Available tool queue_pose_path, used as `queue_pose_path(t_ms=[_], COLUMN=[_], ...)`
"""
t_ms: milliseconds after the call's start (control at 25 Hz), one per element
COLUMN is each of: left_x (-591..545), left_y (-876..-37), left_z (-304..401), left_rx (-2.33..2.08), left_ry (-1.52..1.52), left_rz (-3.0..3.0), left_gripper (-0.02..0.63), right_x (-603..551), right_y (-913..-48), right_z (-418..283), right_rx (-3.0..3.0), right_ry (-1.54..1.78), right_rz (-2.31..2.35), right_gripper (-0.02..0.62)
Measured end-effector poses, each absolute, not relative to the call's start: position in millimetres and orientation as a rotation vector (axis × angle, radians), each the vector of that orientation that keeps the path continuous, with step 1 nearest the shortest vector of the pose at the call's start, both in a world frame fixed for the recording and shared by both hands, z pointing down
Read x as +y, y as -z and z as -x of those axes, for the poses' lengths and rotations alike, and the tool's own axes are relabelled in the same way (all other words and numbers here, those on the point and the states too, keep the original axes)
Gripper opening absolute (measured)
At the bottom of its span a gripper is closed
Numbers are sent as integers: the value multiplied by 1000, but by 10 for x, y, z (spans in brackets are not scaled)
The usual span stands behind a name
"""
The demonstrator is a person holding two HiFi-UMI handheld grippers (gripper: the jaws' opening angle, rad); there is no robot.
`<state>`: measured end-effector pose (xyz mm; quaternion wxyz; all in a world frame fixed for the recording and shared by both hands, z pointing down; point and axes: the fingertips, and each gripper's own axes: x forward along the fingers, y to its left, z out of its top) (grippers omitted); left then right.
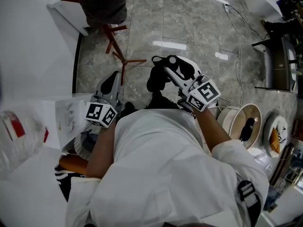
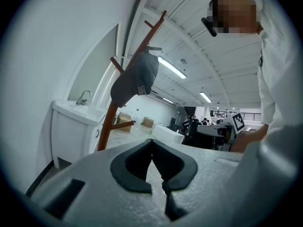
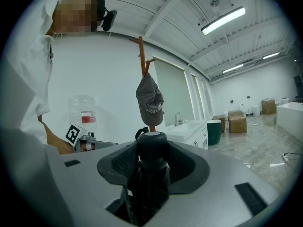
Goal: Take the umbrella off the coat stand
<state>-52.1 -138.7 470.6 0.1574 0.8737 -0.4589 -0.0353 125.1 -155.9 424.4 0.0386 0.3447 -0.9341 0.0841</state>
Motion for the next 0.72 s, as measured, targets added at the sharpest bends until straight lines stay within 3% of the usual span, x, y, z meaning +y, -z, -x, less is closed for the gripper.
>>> queue_pose_path(t_ms=[720], left_x=[-1322], left_y=[-4714], left_z=[812], left_rx=[-1276], left_ry=[122], left_rz=[-2507], left_gripper=[9], right_x=[-1476], right_y=[-4263], right_z=[-1001], right_rx=[-2853], right_ry=[-305], right_rz=[-1123], right_gripper=[190])
